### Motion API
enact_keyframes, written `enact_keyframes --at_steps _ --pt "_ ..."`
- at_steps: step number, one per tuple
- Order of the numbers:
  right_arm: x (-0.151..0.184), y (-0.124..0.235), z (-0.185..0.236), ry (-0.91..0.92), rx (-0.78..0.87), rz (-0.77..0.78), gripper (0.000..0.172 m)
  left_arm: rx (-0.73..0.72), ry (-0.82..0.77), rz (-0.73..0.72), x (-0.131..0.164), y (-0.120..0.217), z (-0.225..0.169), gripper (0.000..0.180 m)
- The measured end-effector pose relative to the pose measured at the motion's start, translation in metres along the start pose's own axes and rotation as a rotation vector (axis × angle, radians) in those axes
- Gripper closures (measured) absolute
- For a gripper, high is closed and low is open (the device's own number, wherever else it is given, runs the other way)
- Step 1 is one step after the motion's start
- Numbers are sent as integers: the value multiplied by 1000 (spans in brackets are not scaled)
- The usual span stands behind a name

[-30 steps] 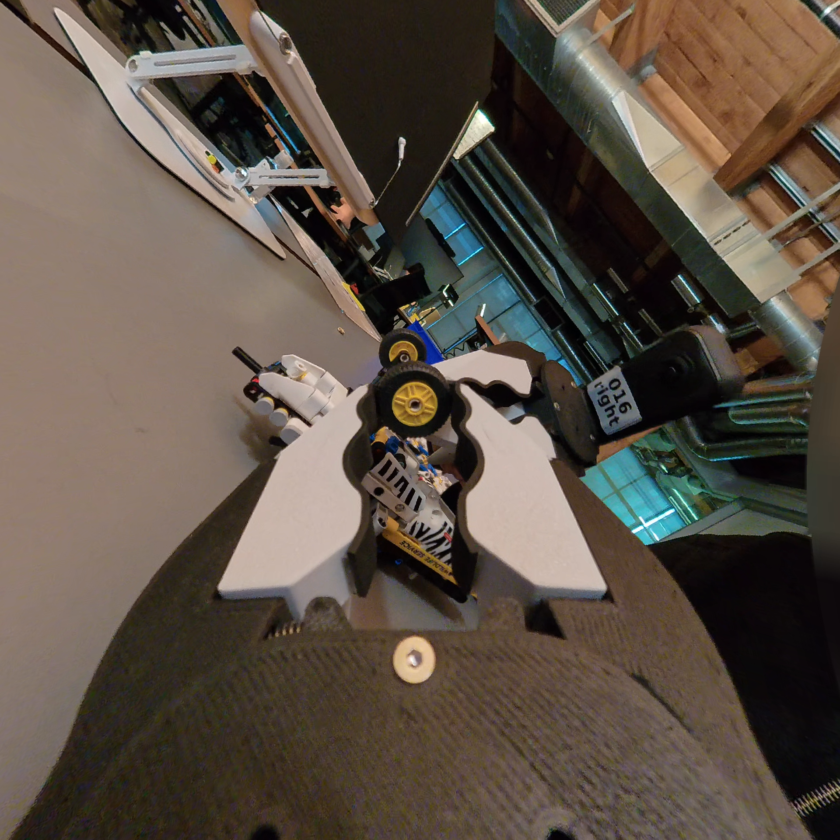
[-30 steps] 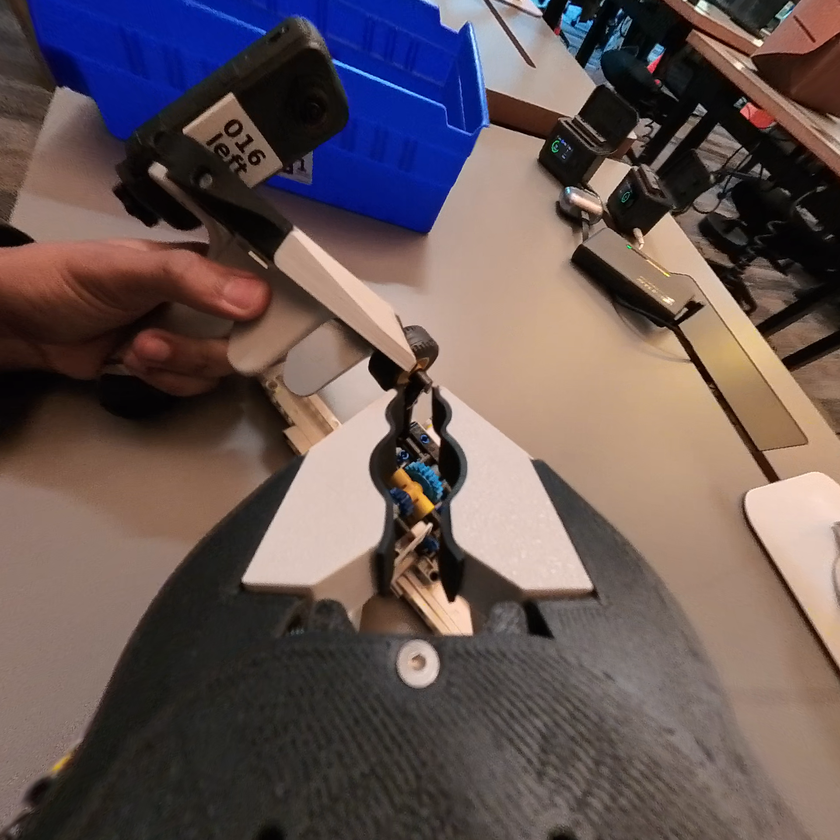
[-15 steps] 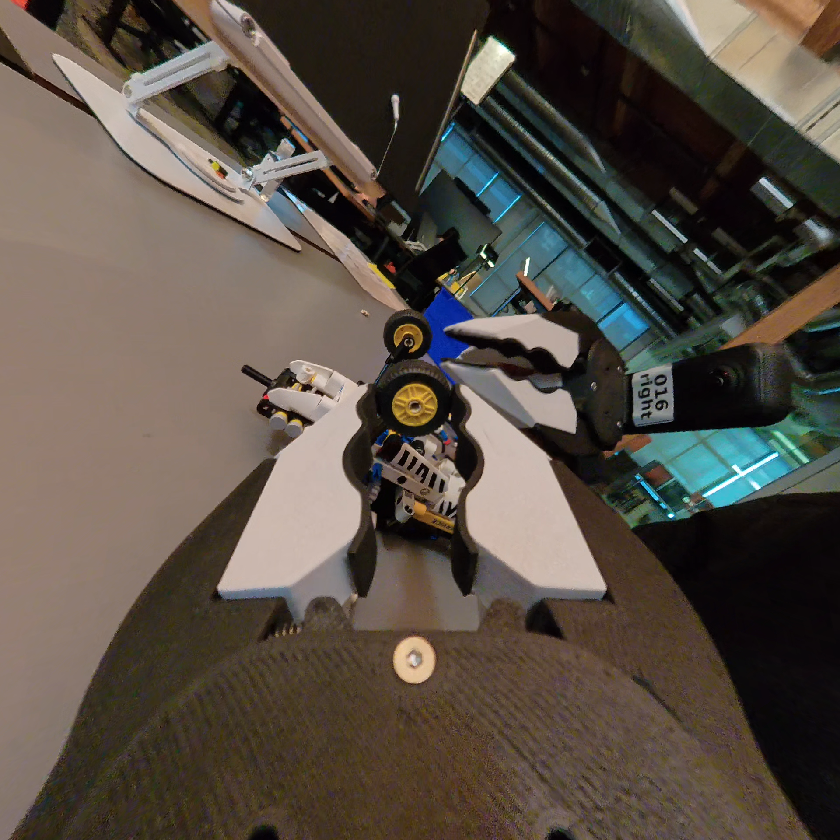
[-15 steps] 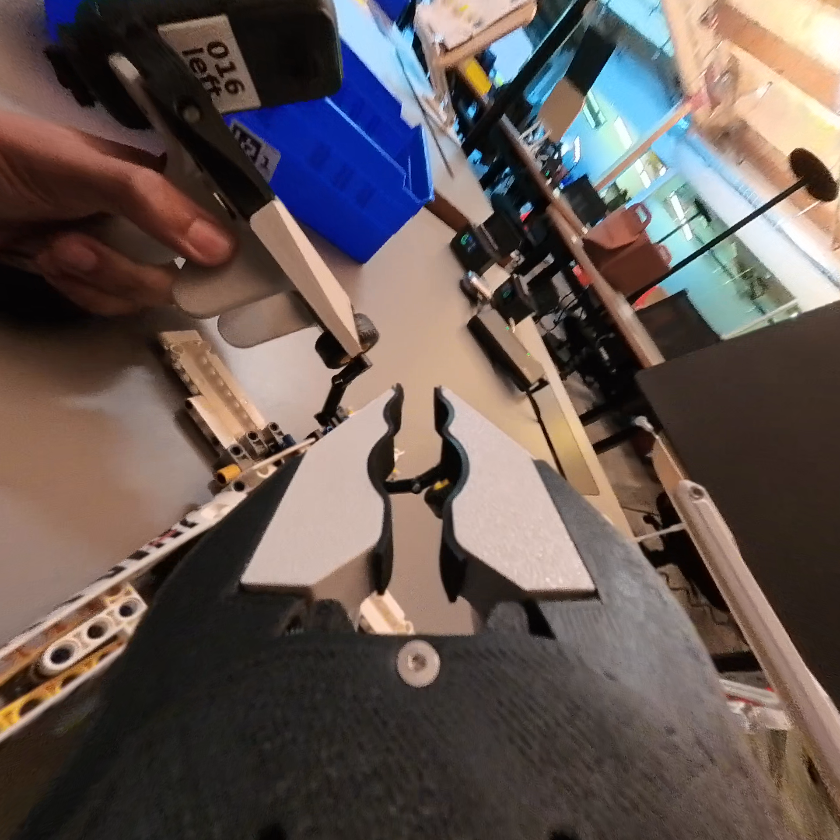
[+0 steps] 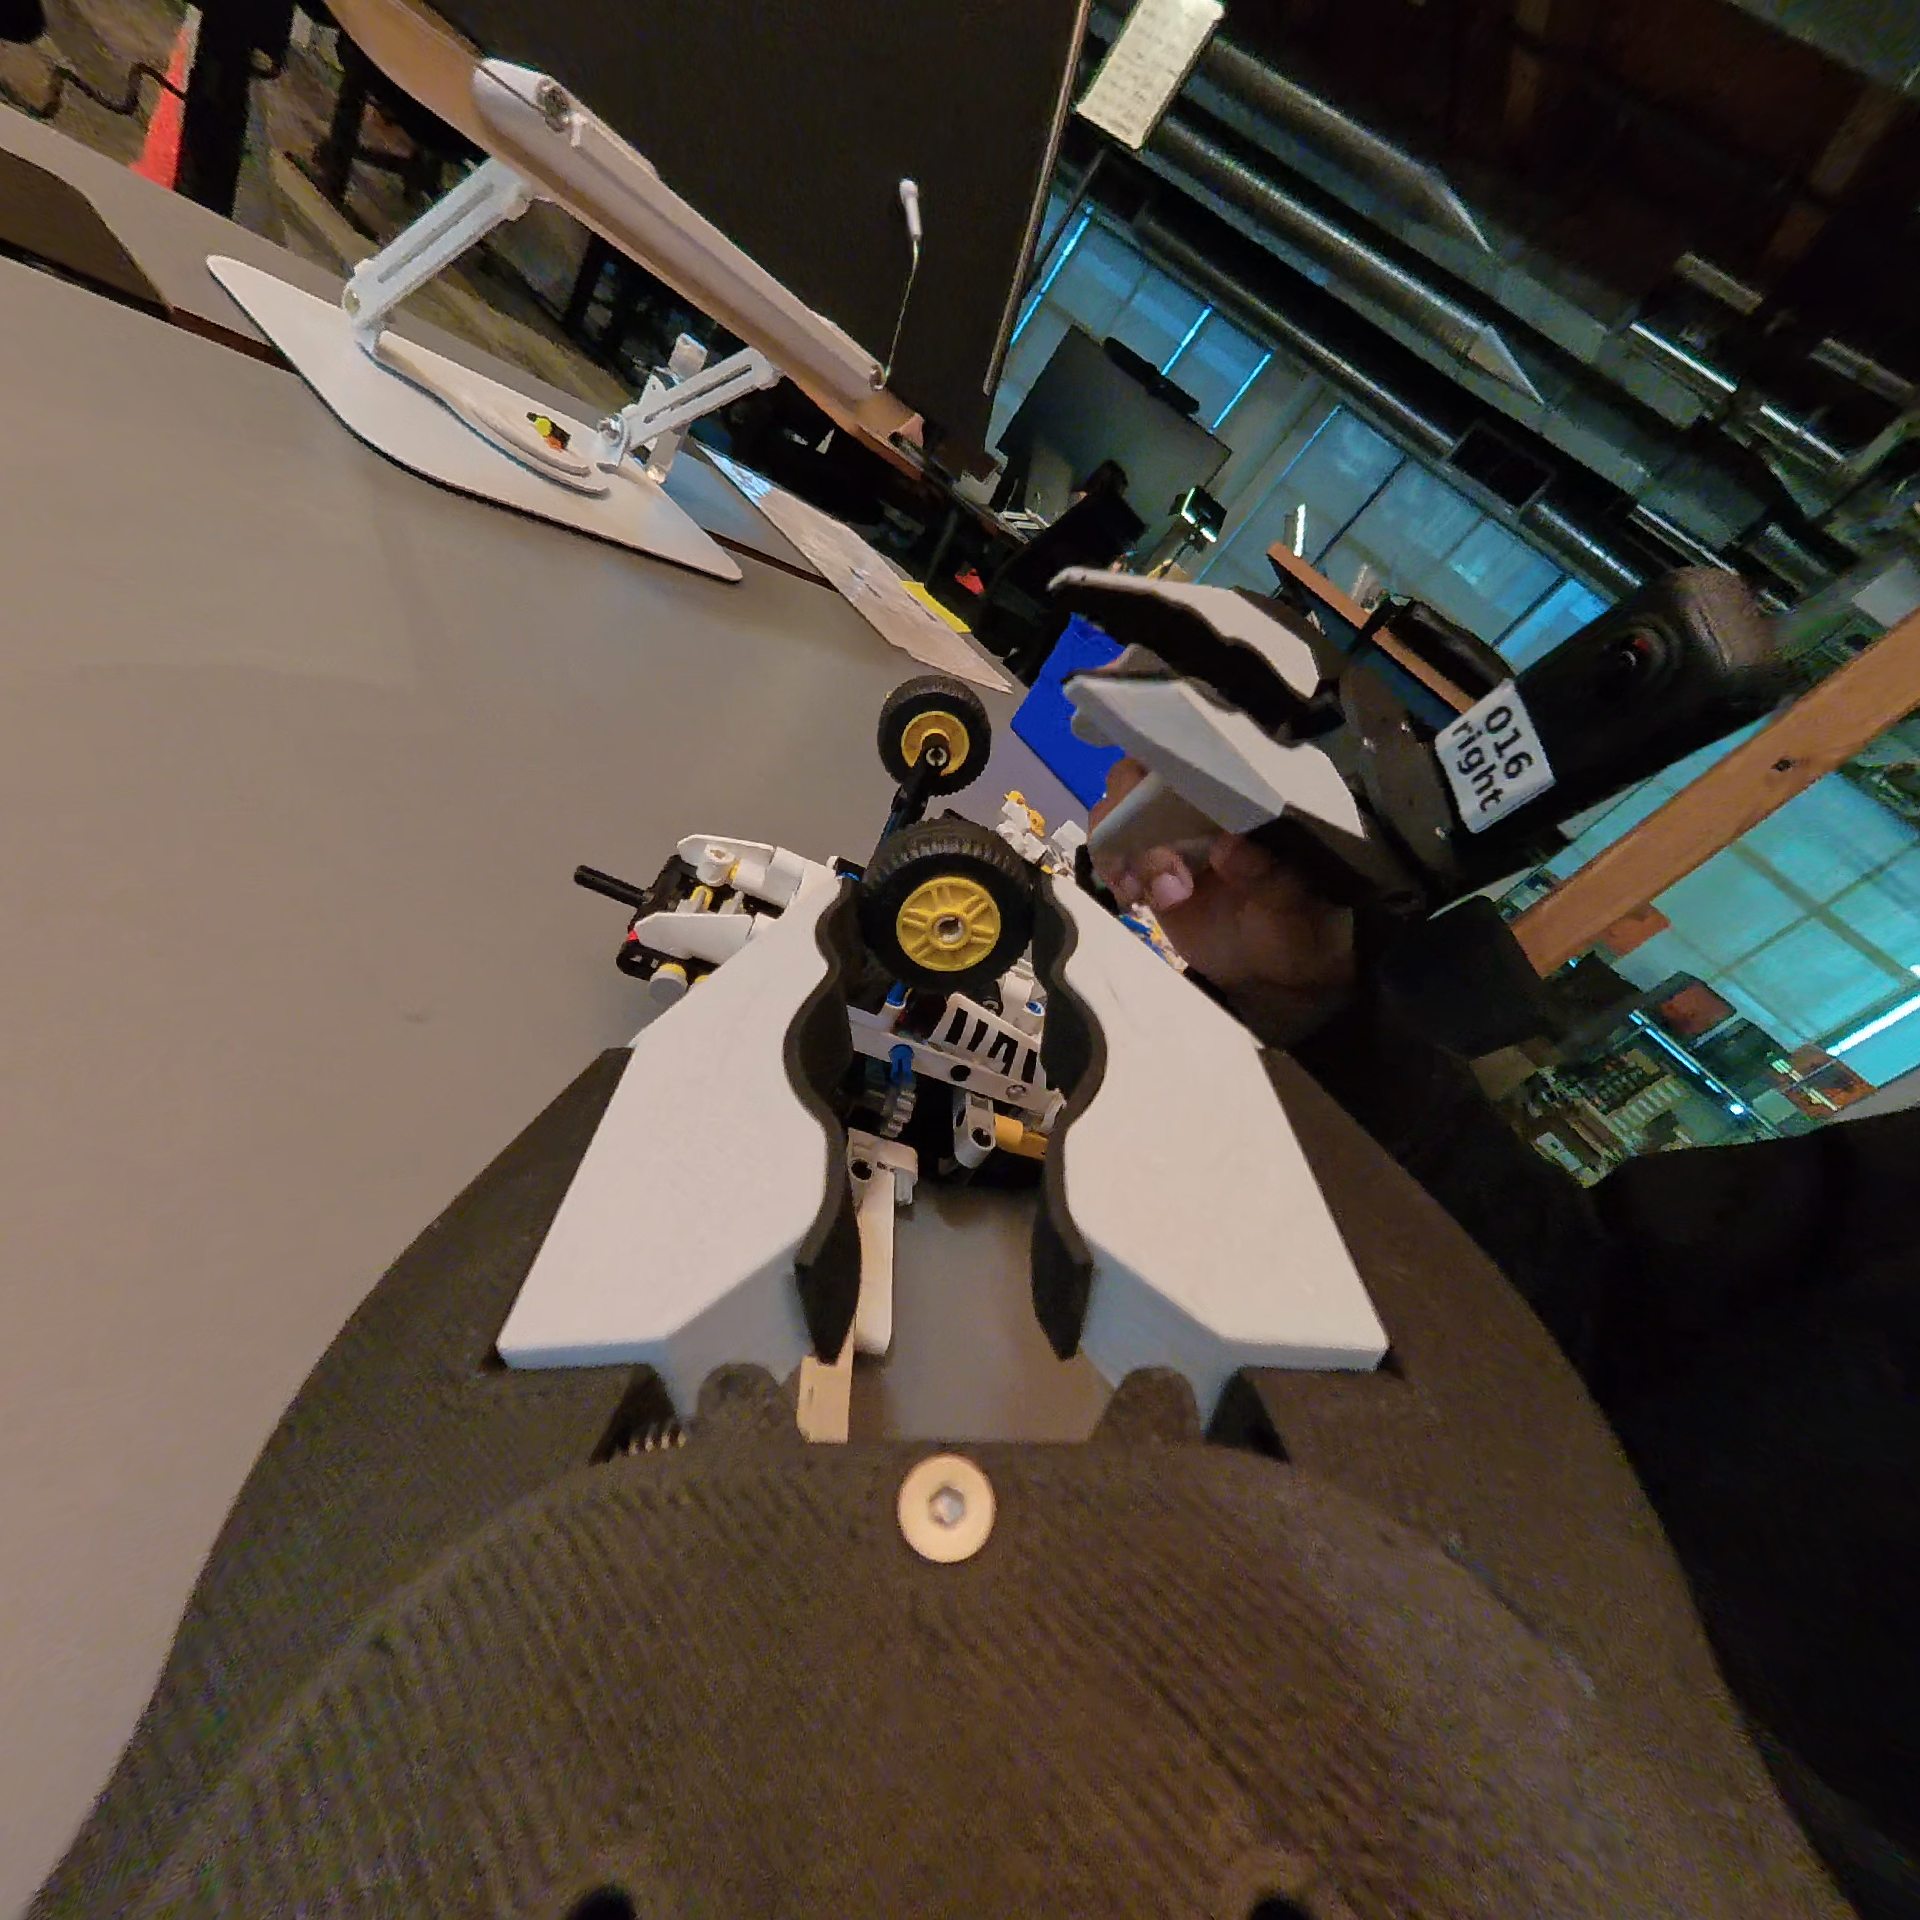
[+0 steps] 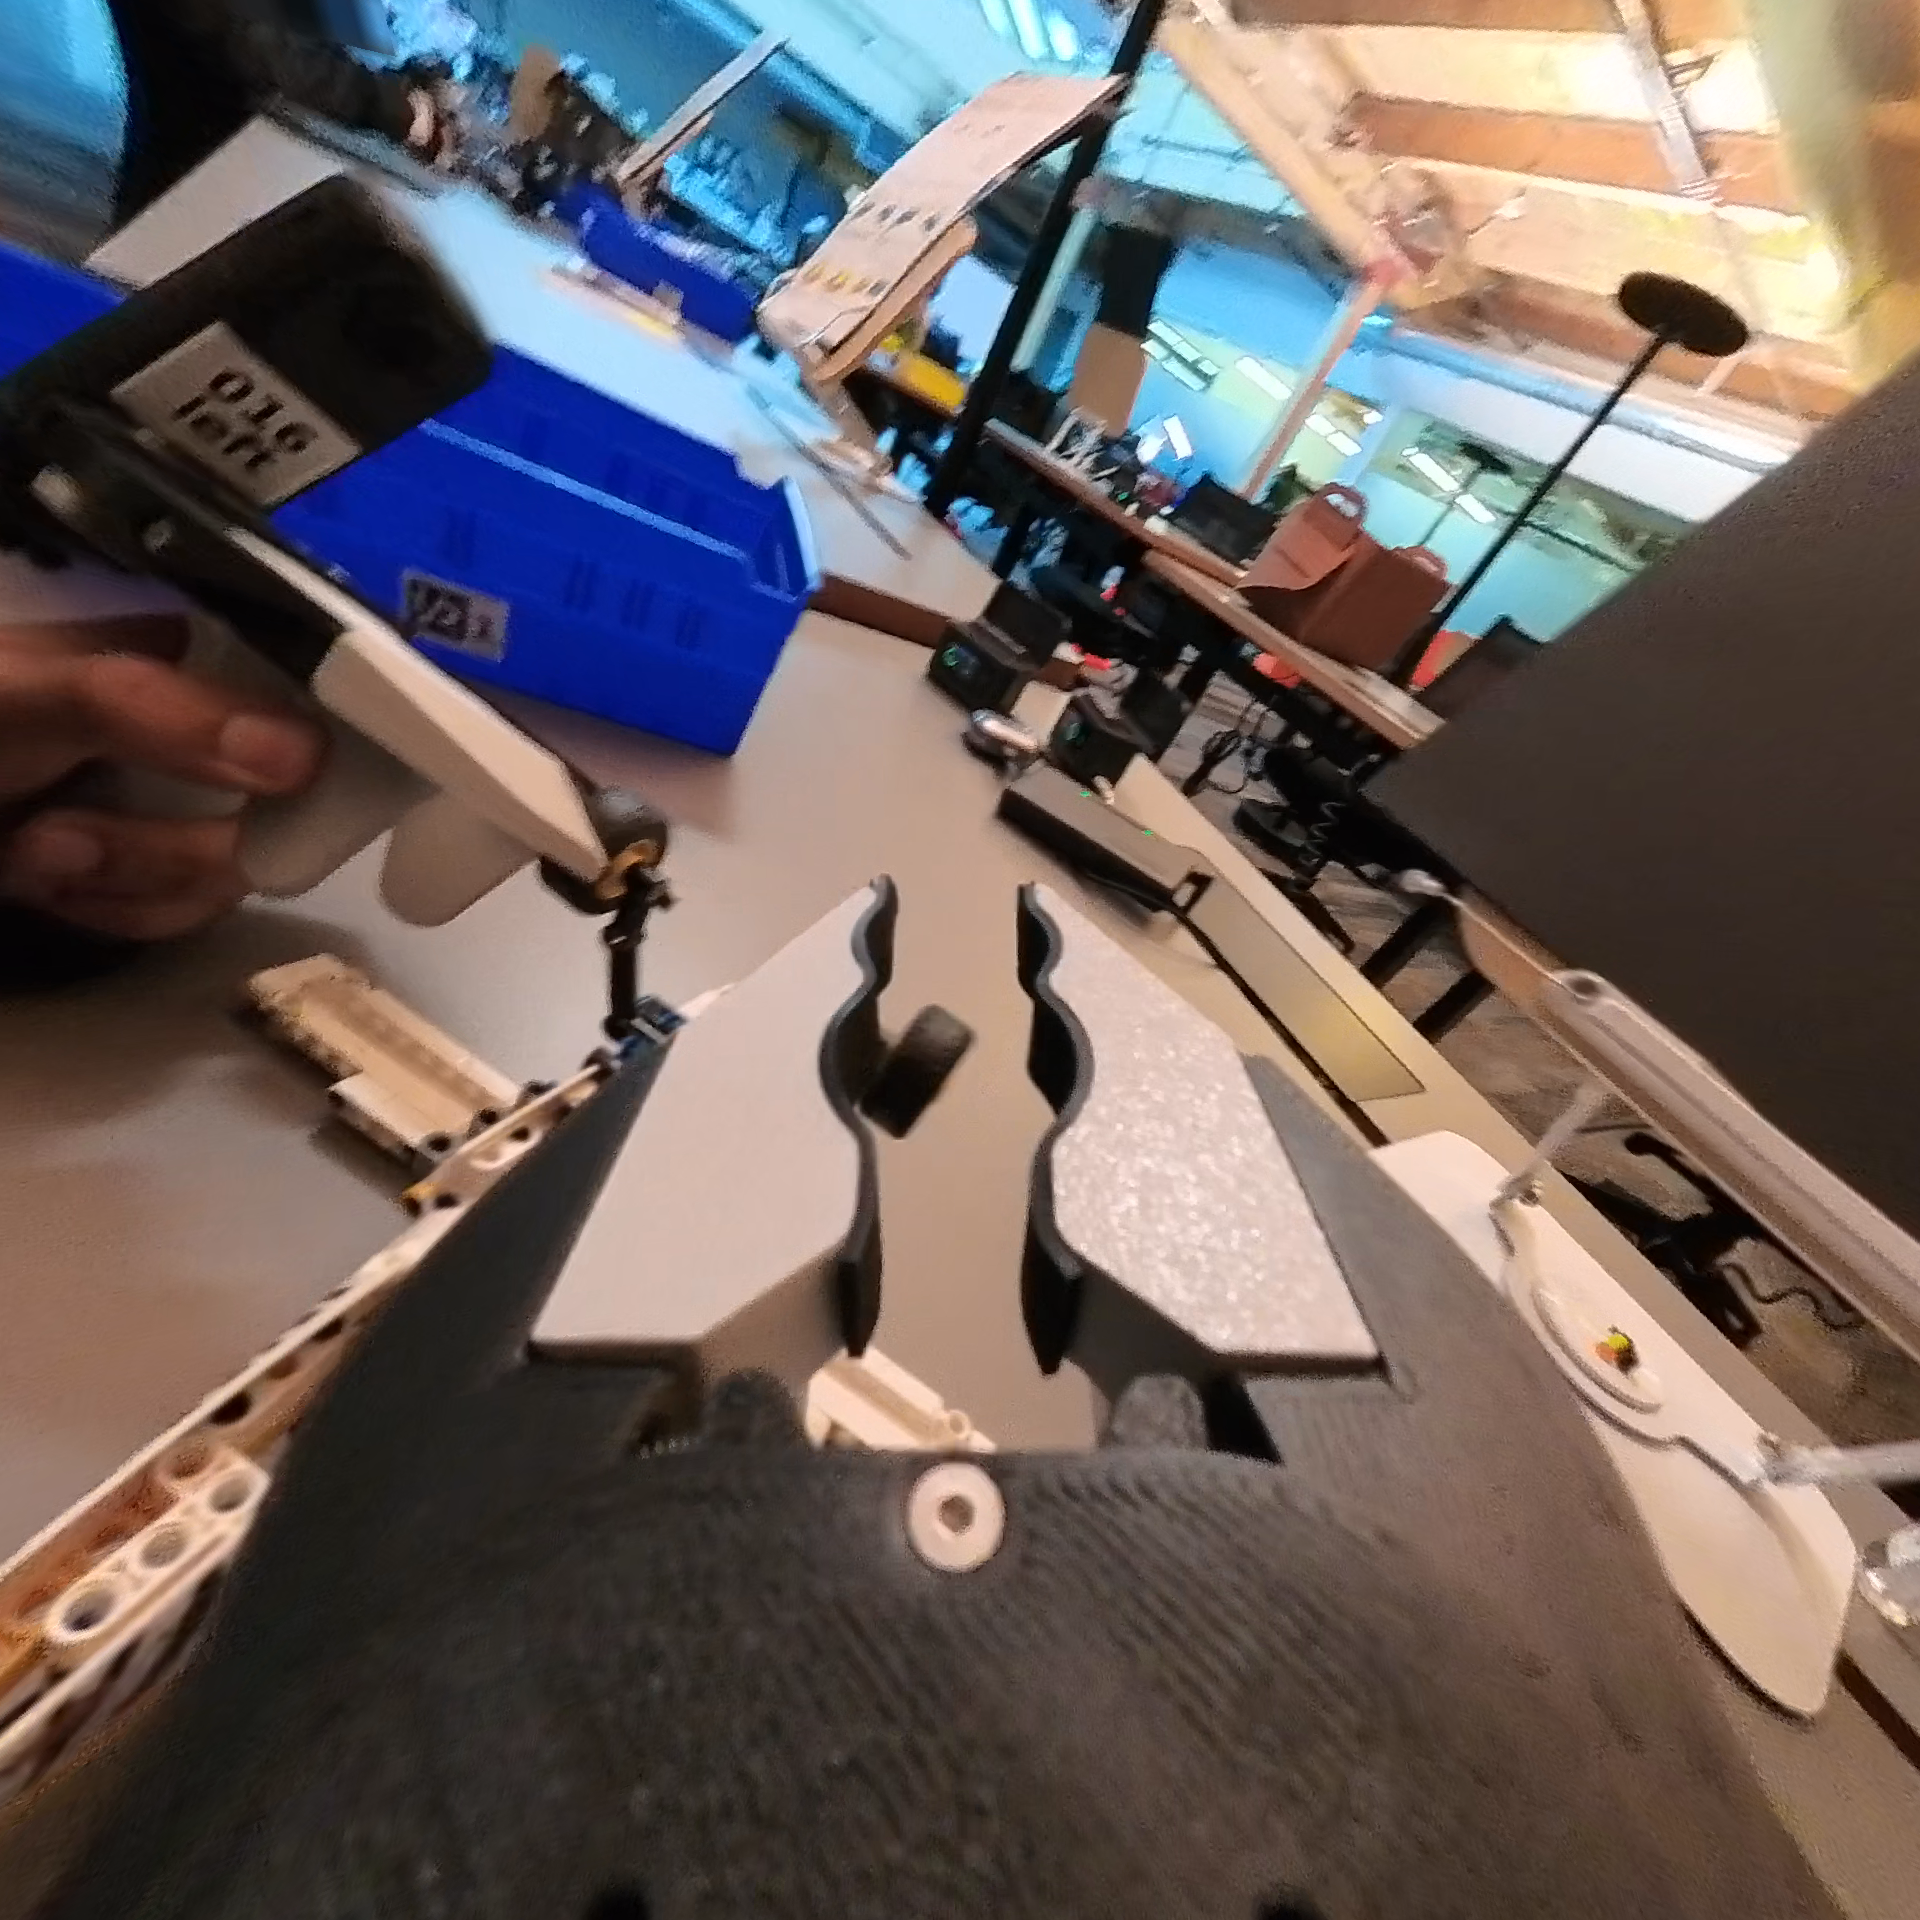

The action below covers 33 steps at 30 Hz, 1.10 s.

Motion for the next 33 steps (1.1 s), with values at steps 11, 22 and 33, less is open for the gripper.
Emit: enact_keyframes --at_steps 11,22,33 --pt "4 1 -4 -142 -33 -20 162 8 25 -12 0 -1 2 152" --pt "-8 -7 40 -82 -143 -85 169 -2 35 -26 1 0 1 153" --pt "-8 -8 46 -214 -219 -121 172 54 241 -44 -10 -10 31 152"
Point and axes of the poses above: each gripper's, where its closed fingertips meet, y back along the fingers, x out of its underside, z = x × y across the jaws, the point moved 7 cm from there along y, back along the fingers, and after that the axes turned 11 degrees about -y, right-handed, at the moved point
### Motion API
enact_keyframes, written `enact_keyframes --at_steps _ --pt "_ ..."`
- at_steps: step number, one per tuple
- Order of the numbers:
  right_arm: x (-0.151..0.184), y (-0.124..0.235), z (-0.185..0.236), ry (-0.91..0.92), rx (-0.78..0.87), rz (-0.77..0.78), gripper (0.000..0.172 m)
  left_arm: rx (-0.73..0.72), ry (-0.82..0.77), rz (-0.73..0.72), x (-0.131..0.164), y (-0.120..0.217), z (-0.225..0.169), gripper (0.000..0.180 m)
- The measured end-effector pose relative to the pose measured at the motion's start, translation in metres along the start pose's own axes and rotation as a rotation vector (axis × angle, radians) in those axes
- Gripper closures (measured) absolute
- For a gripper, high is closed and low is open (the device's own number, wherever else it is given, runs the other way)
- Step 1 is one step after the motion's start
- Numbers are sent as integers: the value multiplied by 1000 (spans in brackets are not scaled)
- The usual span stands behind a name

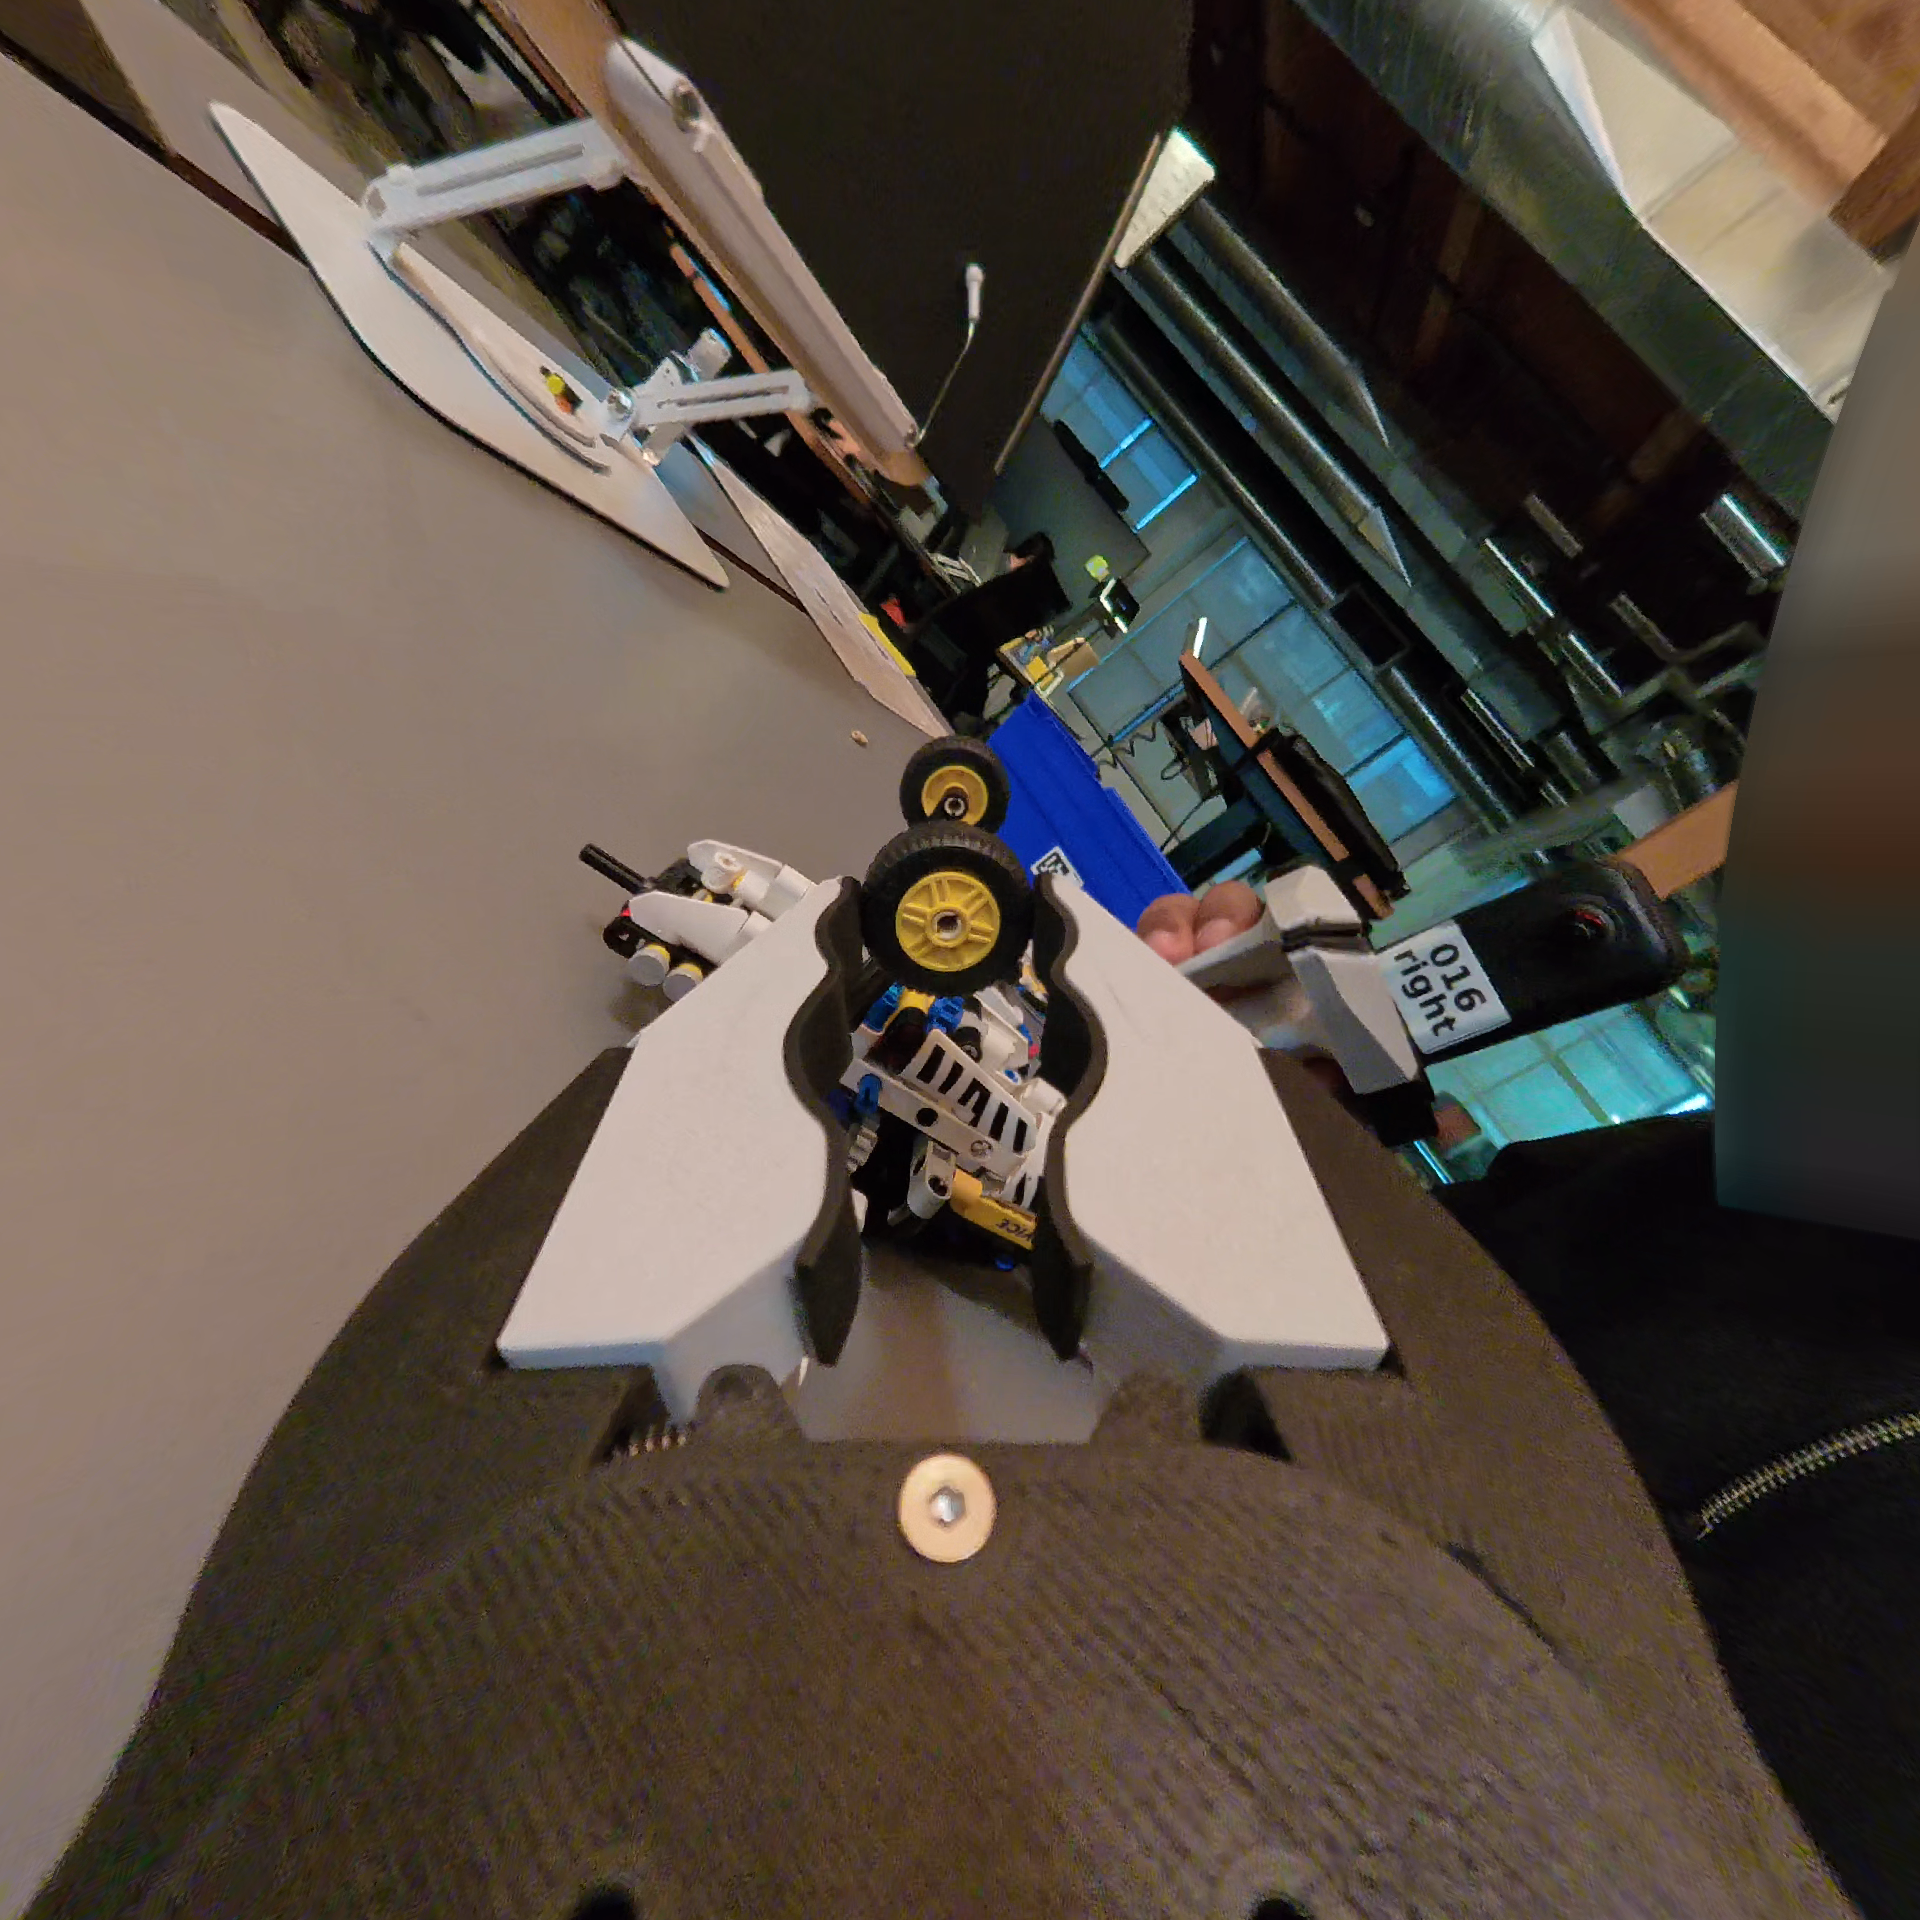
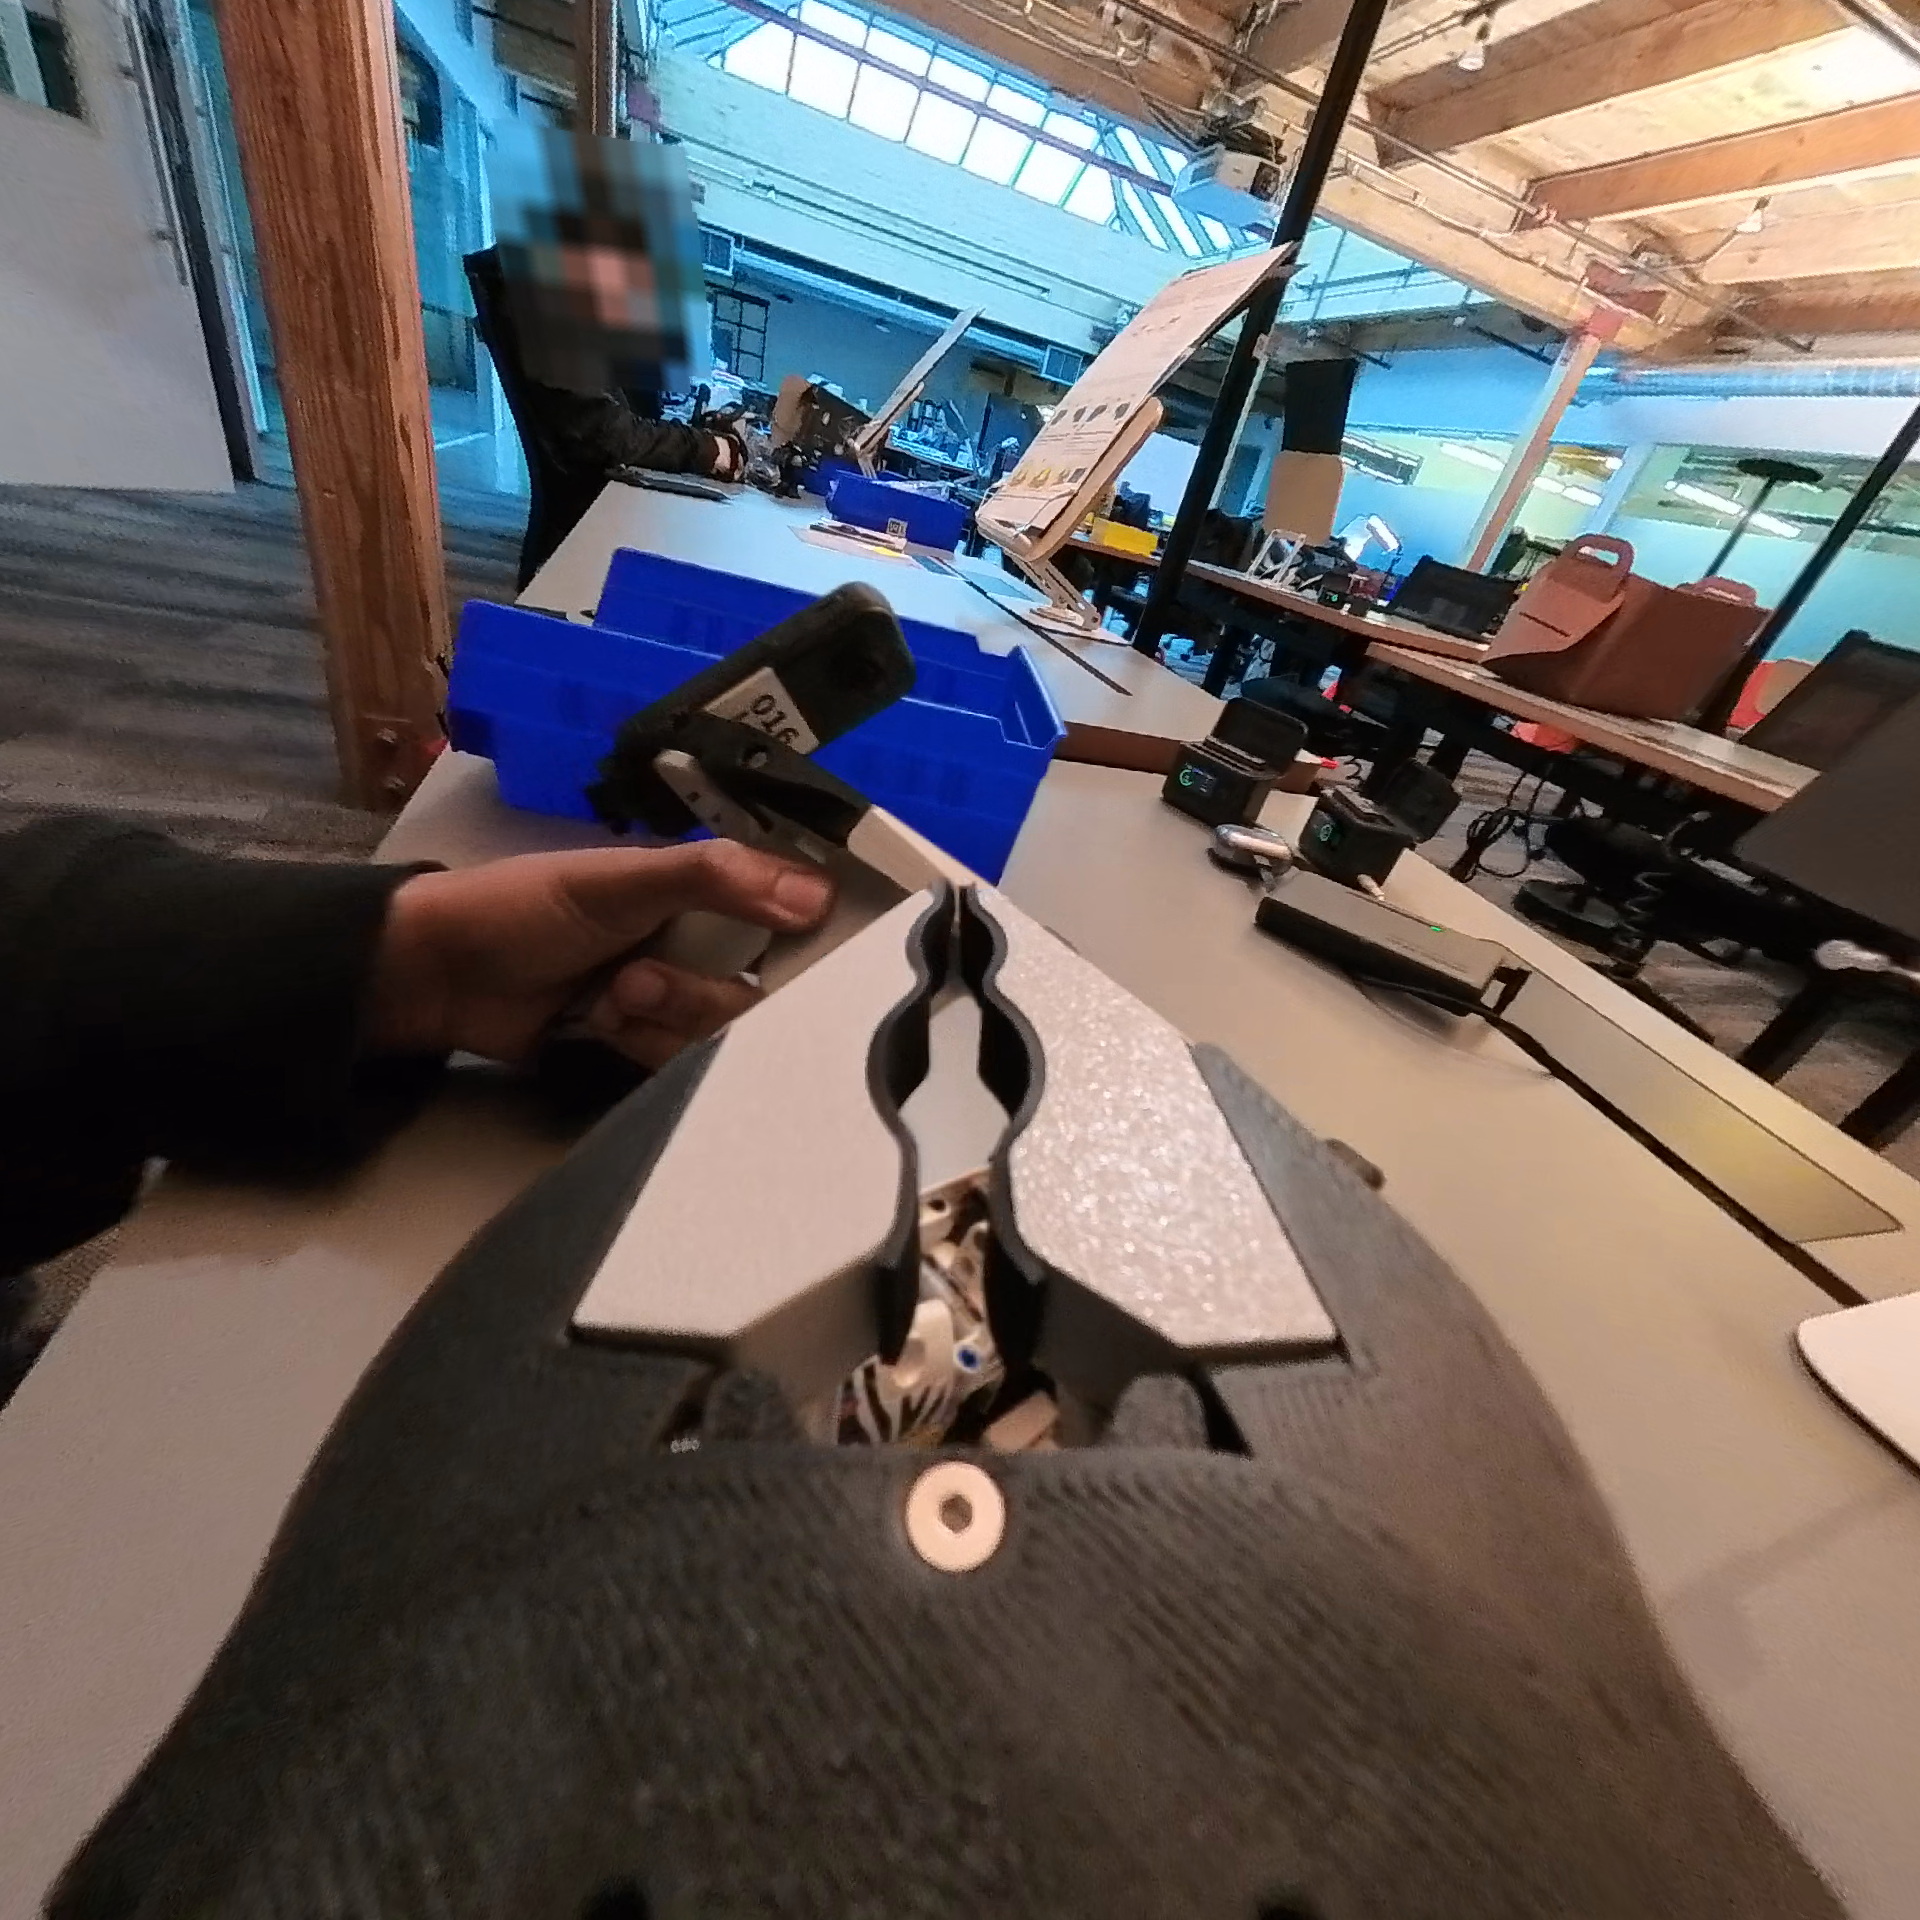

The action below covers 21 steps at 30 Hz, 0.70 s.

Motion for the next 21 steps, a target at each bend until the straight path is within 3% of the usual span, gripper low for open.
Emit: enact_keyframes --at_steps 7,14,21 --pt "-4 -3 10 -116 -10 -67 172 42 -67 79 -2 -17 1 152" --pt "-9 0 16 33 75 -84 172 38 -73 65 1 -14 -1 152" --pt "-18 9 9 -22 80 -146 172 43 -61 44 3 -10 -2 152"
Point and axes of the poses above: each gripper's, where its closed fingertips meet, y back along the fingers, x out of its underside, z = x × y across the jaws, the point moved 7 cm from there along y, back along the fingers, and after that the axes turned 11 degrees about -y, right-handed, at the moved point
